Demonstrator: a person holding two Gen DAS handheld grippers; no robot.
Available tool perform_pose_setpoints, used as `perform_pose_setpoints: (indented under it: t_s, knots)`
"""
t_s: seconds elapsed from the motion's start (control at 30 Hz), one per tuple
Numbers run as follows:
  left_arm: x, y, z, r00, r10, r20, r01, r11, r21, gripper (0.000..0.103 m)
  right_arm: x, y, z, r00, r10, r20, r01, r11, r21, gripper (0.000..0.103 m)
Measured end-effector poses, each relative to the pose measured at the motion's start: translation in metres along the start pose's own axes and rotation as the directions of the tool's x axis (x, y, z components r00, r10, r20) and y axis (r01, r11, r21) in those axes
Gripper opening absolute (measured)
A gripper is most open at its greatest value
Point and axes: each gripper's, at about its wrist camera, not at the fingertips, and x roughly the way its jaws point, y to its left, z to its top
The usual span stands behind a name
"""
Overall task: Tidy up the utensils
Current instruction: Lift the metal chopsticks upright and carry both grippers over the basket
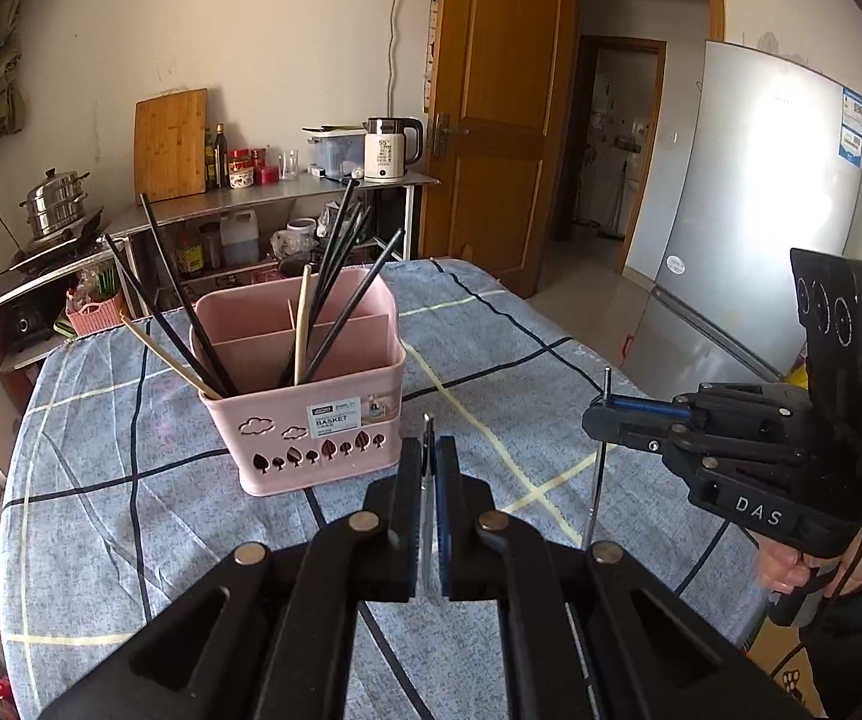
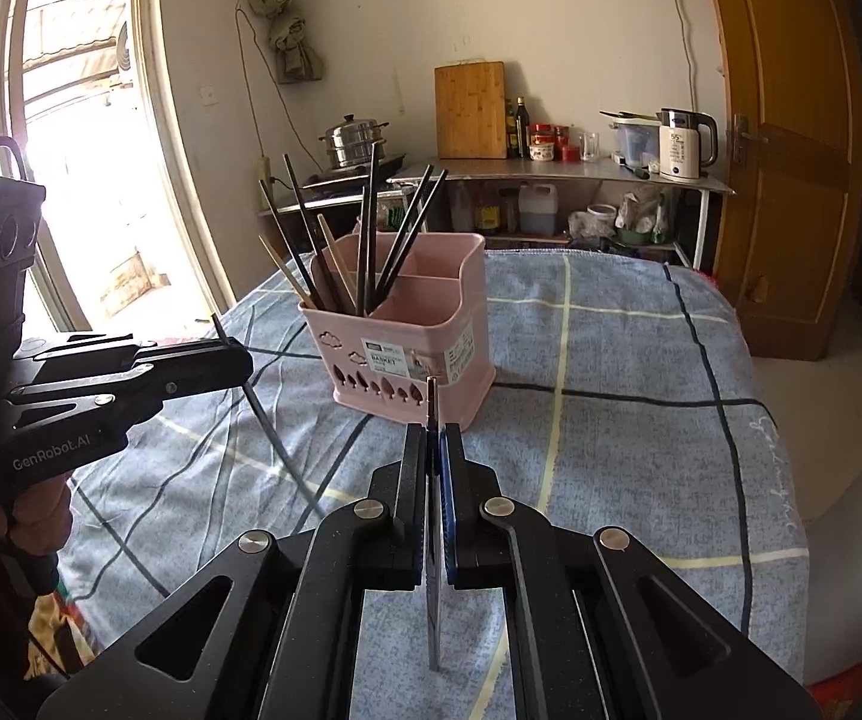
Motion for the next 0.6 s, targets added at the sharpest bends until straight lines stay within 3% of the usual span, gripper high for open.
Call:
perform_pose_setpoints:
  t_s: [0.6]
  knots:
    - [-0.01, 0.006, -0.011, 1.0, -0.013, 0.004, 0.013, 1.0, -0.017, 0.005, -0.014, 0.008, 0.003, 0.999, 0.012, 0.03, -0.011, 1.0, -0.026, 0.004]
